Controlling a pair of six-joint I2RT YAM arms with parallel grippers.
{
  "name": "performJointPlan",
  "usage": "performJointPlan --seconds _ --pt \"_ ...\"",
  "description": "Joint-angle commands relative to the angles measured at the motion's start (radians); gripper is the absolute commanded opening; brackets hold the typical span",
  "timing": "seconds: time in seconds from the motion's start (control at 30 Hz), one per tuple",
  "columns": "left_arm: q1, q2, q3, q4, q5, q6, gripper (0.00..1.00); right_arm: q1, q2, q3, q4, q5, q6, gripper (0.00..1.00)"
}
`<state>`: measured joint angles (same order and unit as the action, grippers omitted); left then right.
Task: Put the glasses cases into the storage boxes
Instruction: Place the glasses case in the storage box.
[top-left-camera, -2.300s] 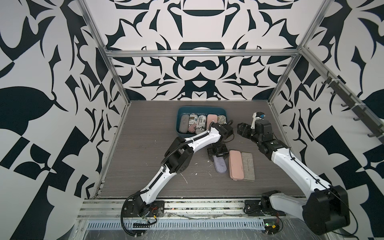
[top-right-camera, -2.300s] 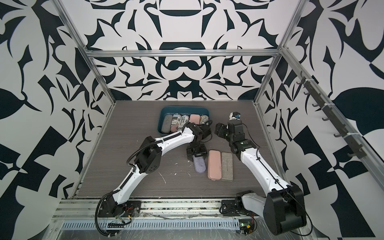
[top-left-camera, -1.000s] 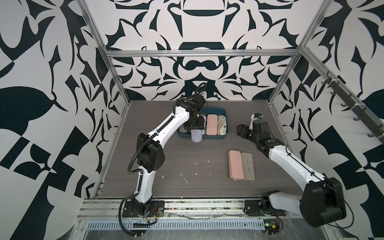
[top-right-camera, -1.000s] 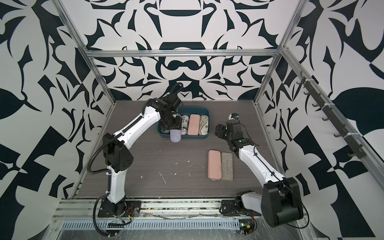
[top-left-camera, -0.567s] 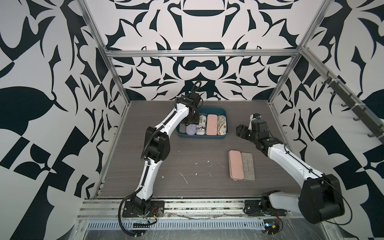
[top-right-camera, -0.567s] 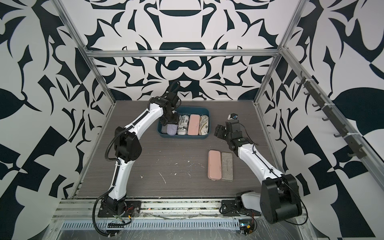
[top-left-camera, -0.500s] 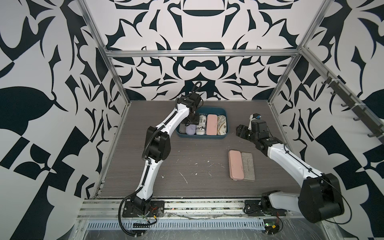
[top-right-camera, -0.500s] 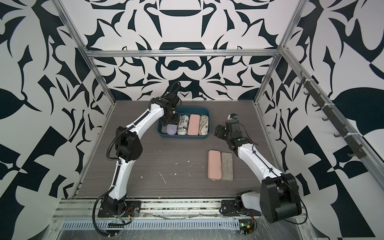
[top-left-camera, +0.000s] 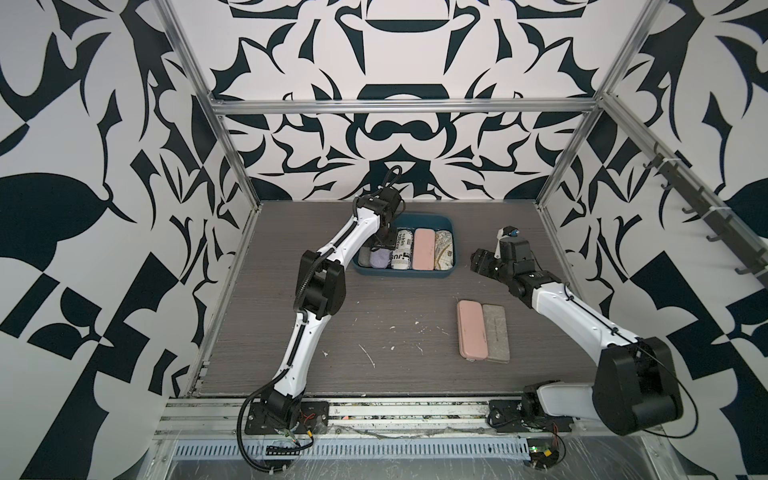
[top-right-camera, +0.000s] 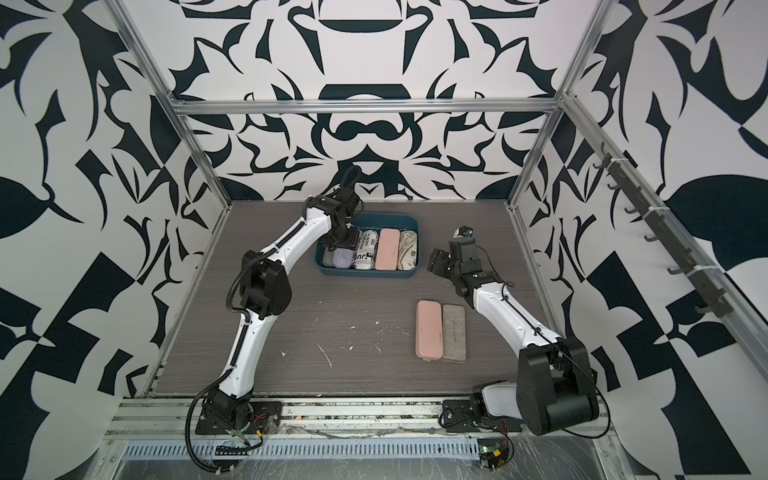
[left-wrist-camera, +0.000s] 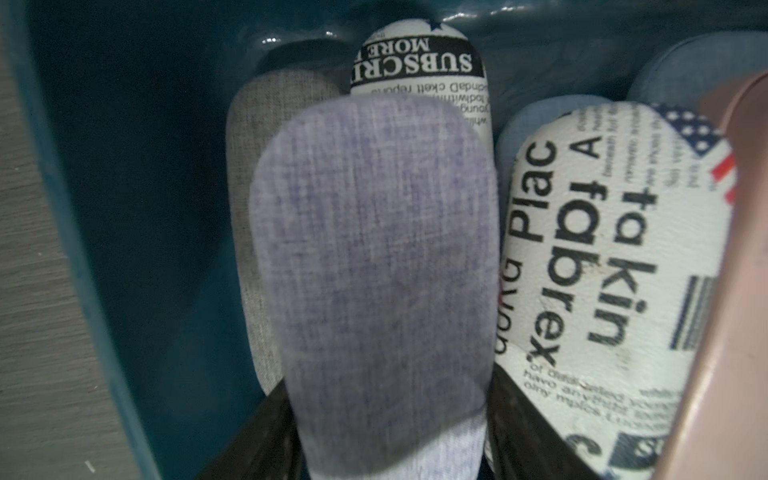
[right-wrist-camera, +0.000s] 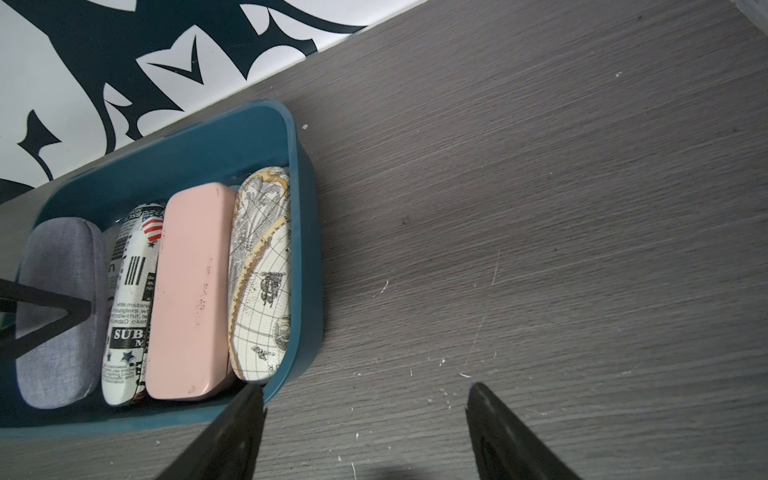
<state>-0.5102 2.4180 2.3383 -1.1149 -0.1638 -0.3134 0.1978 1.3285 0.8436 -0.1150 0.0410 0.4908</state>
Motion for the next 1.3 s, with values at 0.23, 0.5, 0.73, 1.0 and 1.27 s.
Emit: performJointPlan --seconds 0.23,0.5,0.73,1.0,1.27 --pt "0.006 0.025 0.016 -0.013 0.139 -0.004 0.60 -0.002 0.018 0.051 0.003 -0.010 -0.014 0.79" --pt "0.006 0.031 0.014 -0.022 0.184 -0.029 0.76 -0.003 0.029 0.051 0.004 -0.019 -0.015 0.79" --pt "0.007 0.004 0.010 -0.022 0.171 -0.038 0.89 -0.002 0.031 0.052 0.004 -0.025 -0.013 0.79" --pt "0.008 -0.052 0.008 -0.007 0.180 -0.040 0.90 -0.003 0.032 0.049 0.008 -0.027 -0.013 0.79" --pt "0.009 -0.068 -0.026 0.033 0.263 -0.066 0.90 -0.003 0.036 0.047 0.011 -0.031 -0.013 0.79"
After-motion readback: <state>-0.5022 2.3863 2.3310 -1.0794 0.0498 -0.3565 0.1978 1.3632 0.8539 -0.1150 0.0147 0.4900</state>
